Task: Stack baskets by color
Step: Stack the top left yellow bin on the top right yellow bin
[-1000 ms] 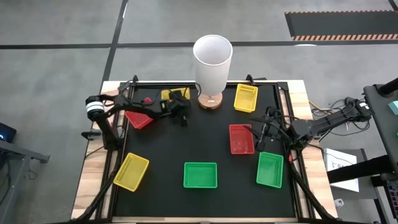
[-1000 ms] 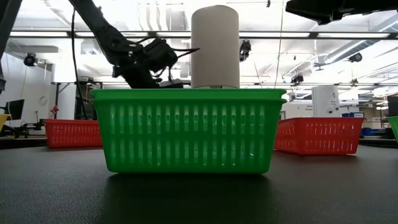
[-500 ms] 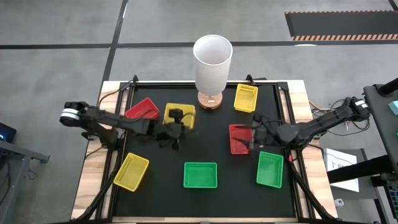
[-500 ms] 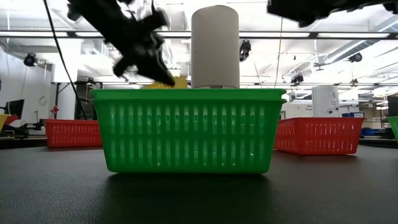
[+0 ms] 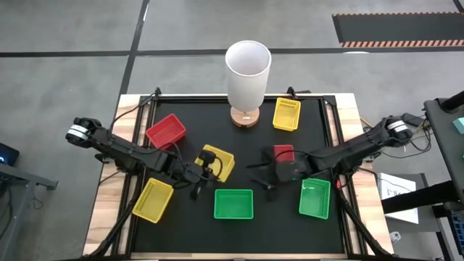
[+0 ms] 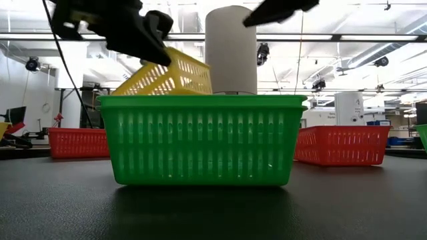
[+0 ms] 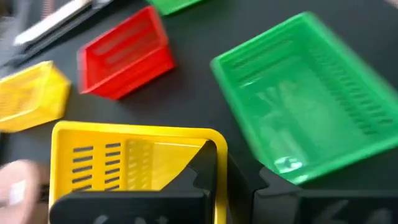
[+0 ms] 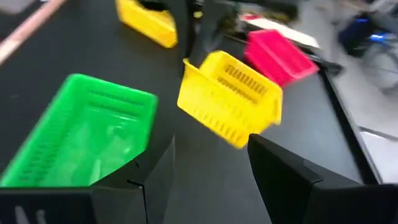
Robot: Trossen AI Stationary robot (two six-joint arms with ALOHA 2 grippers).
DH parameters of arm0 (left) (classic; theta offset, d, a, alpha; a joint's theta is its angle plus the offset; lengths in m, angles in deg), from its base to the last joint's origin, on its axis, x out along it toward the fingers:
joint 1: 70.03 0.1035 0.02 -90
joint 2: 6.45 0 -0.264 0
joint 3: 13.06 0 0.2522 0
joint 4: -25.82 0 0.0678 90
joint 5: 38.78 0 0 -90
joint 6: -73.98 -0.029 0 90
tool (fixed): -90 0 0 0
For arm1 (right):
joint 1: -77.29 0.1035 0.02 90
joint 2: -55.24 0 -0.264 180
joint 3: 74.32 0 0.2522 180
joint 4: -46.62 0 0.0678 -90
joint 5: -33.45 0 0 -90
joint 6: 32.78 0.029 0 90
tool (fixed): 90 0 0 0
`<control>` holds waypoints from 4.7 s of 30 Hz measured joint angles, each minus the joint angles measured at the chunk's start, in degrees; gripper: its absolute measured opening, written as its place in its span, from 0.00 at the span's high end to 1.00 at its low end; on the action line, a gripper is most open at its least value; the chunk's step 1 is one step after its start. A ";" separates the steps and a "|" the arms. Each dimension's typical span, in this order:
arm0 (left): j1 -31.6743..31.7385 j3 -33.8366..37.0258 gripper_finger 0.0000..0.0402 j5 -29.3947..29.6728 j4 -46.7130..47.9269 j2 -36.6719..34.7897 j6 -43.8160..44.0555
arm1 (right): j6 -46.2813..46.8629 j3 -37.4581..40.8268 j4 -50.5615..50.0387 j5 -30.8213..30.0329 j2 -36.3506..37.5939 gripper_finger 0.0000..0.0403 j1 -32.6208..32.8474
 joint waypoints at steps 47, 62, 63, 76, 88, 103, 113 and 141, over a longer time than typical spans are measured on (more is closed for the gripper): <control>-0.35 0.00 1.00 -4.36 -8.81 0.26 -7.79 | -16.46 -27.22 -17.54 28.80 -22.43 0.80 -12.22; -0.35 0.00 0.79 -2.30 -11.94 0.59 -5.65 | -18.19 -27.18 -19.55 30.63 -22.43 0.98 -12.23; -0.35 0.00 0.76 -1.48 -12.61 0.59 -5.99 | -18.33 -27.18 -19.76 30.31 -22.43 0.98 -12.26; -0.33 -0.02 0.65 -0.09 -10.06 -1.37 -9.04 | -17.02 -27.13 -27.16 26.73 -21.87 0.98 -11.86; -0.33 4.57 0.65 -0.10 -12.46 -13.05 -11.74 | -12.28 -23.51 -31.44 17.56 -13.40 0.98 -9.30; -0.29 15.31 0.65 3.42 -28.96 -20.34 -10.67 | 2.58 0.54 -22.28 9.71 6.54 0.98 -7.98; -0.30 15.61 0.65 4.64 -29.09 -21.31 -10.78 | 4.22 12.26 -15.68 0.67 18.78 0.98 -12.57; -0.31 15.87 0.65 4.87 -30.49 -21.16 -11.75 | -9.22 15.25 -10.73 17.73 11.99 0.98 -49.69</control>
